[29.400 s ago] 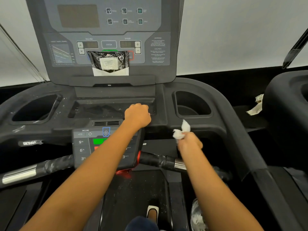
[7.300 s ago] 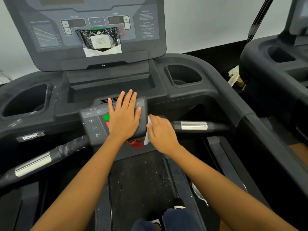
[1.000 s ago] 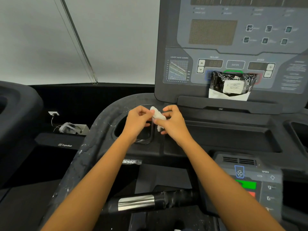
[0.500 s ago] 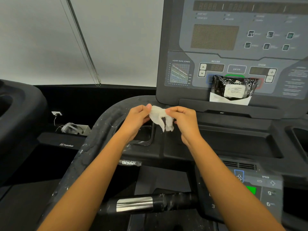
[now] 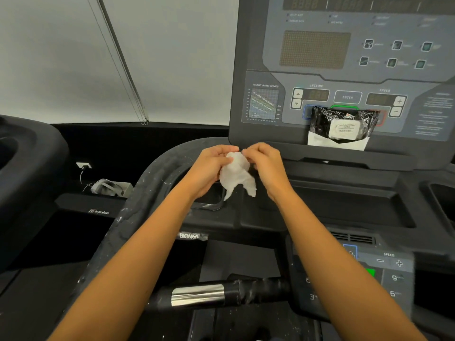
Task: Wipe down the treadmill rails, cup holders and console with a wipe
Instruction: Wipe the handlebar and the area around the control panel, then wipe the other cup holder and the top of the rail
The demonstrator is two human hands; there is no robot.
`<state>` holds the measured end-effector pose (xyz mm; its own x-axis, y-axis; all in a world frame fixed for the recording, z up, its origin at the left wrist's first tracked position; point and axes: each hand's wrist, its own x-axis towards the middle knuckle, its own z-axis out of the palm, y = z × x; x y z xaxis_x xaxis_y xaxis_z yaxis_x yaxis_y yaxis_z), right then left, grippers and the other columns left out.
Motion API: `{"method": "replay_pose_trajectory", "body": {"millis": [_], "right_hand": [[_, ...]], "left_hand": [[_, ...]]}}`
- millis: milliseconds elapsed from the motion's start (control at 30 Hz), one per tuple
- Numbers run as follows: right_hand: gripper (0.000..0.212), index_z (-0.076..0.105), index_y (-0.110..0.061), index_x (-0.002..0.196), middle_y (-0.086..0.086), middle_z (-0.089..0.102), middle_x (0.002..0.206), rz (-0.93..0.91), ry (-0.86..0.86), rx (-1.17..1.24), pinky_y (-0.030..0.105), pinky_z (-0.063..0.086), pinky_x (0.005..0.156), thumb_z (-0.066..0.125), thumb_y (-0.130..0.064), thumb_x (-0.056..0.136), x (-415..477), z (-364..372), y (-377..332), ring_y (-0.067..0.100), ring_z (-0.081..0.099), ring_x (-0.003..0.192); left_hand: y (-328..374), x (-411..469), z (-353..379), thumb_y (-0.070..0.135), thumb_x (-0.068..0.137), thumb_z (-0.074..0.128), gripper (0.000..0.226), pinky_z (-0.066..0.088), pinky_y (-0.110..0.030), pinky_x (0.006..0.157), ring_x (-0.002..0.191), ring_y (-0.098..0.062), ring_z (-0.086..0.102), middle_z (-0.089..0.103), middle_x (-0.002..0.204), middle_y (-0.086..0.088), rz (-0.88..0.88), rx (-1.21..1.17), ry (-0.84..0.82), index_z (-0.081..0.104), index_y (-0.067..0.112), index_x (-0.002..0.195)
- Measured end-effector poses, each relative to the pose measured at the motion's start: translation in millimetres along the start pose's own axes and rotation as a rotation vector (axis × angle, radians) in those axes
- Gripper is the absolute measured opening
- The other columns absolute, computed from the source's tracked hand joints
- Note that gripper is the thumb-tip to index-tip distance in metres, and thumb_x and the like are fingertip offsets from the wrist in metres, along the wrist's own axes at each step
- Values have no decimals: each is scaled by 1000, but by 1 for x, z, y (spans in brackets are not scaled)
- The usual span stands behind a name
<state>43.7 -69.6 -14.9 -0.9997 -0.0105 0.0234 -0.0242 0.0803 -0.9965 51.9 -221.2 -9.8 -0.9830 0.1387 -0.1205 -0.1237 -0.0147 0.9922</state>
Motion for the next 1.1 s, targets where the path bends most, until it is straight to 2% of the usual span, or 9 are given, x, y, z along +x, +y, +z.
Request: {"method": "replay_pose_trajectory", "body": {"millis": [100, 167, 300, 467, 533, 667, 767, 933, 1100], "right_hand": [[30, 66, -7, 104, 11, 70, 103, 120, -257, 38, 40, 52, 87, 74, -20, 79, 6, -4, -5, 25, 67, 98], [24, 68, -1, 99, 13, 70, 96, 161, -320, 21, 43, 51, 86, 75, -13, 79, 5, -9, -3, 26, 66, 92], [10, 62, -8, 82, 9, 66, 84, 191, -327, 196, 39, 54, 69, 72, -10, 81, 0, -19, -7, 22, 65, 80], [15, 57, -12, 75, 2, 65, 76, 205, -368, 253, 26, 52, 54, 68, -8, 85, -8, -24, -14, 13, 63, 69], [13, 60, -12, 80, 2, 68, 84, 235, -321, 81, 32, 57, 60, 72, -11, 83, -6, -23, -12, 17, 66, 80], [13, 64, -19, 86, 2, 67, 91, 180, -22, -605, 40, 56, 79, 74, -26, 82, -1, -27, 10, 21, 64, 87], [9, 65, -23, 87, 1, 67, 91, 108, 162, -637, 35, 53, 73, 63, -32, 88, -6, -30, 15, 22, 63, 84], [15, 65, -25, 81, -3, 69, 78, 77, 152, -476, 36, 55, 73, 55, -26, 92, -10, -20, 28, 18, 66, 76], [18, 65, -25, 84, -2, 69, 80, 124, 196, -490, 34, 53, 70, 50, -21, 94, -3, -7, 49, 17, 65, 79]], "left_hand": [[4, -5, 0, 7, 97, 49, 26, 54, -39, 92, 105, -28, 66, 68, 113, -15, 109, 106, -13, 63, 10, 119], [5, -7, -5, 14, 97, 52, 26, 55, -37, 91, 102, -23, 66, 69, 108, -8, 166, 212, 46, 63, 14, 121], [10, -12, -21, 30, 88, 67, 33, 55, -27, 82, 95, -12, 67, 70, 98, 1, 154, 401, 22, 65, 18, 119], [22, -17, -37, 29, 84, 70, 16, 54, -21, 70, 77, -10, 68, 74, 84, -1, 99, 386, -73, 75, 15, 90], [16, -10, -36, 31, 86, 69, 13, 54, -24, 75, 80, -8, 68, 74, 86, 2, 126, 458, -15, 74, 19, 90], [-15, 7, -25, 43, 92, 57, 41, 42, -42, 101, 124, -23, 49, 55, 133, 0, 144, 1186, 171, 56, 24, 128], [-46, -3, 5, 38, 96, 46, 50, 31, -42, 108, 132, -28, 38, 44, 143, -9, 235, 1456, 152, 42, 12, 138], [-76, -20, 34, 45, 102, 14, 66, 0, -46, 120, 149, -24, 1, 10, 161, -13, 98, 1608, -96, 9, 1, 152], [-65, 42, 28, 42, 102, 10, 65, -4, -44, 120, 149, -23, -4, 3, 161, -13, 67, 1621, -129, 4, 1, 152]]}}
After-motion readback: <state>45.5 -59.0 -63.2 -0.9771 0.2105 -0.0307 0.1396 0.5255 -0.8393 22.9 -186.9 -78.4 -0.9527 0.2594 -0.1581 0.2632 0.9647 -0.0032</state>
